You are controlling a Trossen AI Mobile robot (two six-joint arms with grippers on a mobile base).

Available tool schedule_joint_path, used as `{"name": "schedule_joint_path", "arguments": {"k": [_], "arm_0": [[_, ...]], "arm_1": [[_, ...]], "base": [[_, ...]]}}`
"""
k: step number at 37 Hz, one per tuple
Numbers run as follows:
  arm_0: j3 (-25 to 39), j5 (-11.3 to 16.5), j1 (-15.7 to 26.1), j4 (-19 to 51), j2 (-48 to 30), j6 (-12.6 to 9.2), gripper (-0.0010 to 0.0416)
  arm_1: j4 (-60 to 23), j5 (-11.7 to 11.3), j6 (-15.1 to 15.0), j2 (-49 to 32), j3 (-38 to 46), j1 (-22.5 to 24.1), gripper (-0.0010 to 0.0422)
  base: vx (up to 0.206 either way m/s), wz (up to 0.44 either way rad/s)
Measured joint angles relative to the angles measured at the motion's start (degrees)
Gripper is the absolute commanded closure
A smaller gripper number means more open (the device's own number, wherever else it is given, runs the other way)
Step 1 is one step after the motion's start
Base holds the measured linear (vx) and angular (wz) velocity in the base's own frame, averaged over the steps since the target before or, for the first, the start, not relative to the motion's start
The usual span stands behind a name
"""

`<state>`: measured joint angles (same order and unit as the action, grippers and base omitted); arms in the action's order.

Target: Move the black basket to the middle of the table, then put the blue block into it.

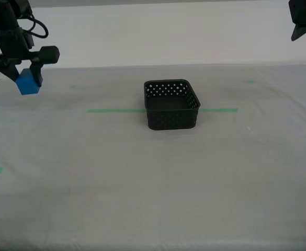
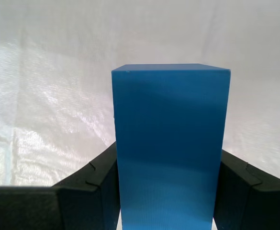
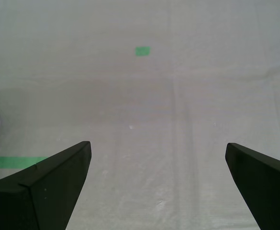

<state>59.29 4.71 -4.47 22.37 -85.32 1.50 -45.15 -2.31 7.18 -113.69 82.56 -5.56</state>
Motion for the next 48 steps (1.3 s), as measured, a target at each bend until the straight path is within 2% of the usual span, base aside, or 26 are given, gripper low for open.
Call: {"name": "schedule_joint_path", "arguments": {"k": [5,20,30,40,45,48], "arm_0": [[0.0,0.0,0.0,0.0,0.0,0.0,0.0012],[0.0,0.0,0.0,0.0,0.0,0.0,0.0012],[0.0,0.0,0.0,0.0,0.0,0.0,0.0012],[0.0,0.0,0.0,0.0,0.0,0.0,0.0012],[0.0,0.0,0.0,0.0,0.0,0.0,0.0012],[0.0,0.0,0.0,0.0,0.0,0.0,0.0012]], "arm_1": [[-1.1,0.0,0.6,3.6,-0.1,1.1,0.0413],[-6.3,0.0,7.8,10.6,0.0,6.4,0.0413],[-6.9,0.2,12.8,10.5,-0.1,15.2,0.0413],[-0.9,0.3,19.0,10.5,-0.1,25.0,0.0413],[1.1,2.9,21.6,10.5,0.1,29.1,0.0413],[2.1,3.2,23.0,10.5,0.1,31.2,0.0413]], "base": [[0.0,0.0],[0.0,0.0],[0.0,0.0],[0.0,0.0],[0.0,0.0],[0.0,0.0]]}}
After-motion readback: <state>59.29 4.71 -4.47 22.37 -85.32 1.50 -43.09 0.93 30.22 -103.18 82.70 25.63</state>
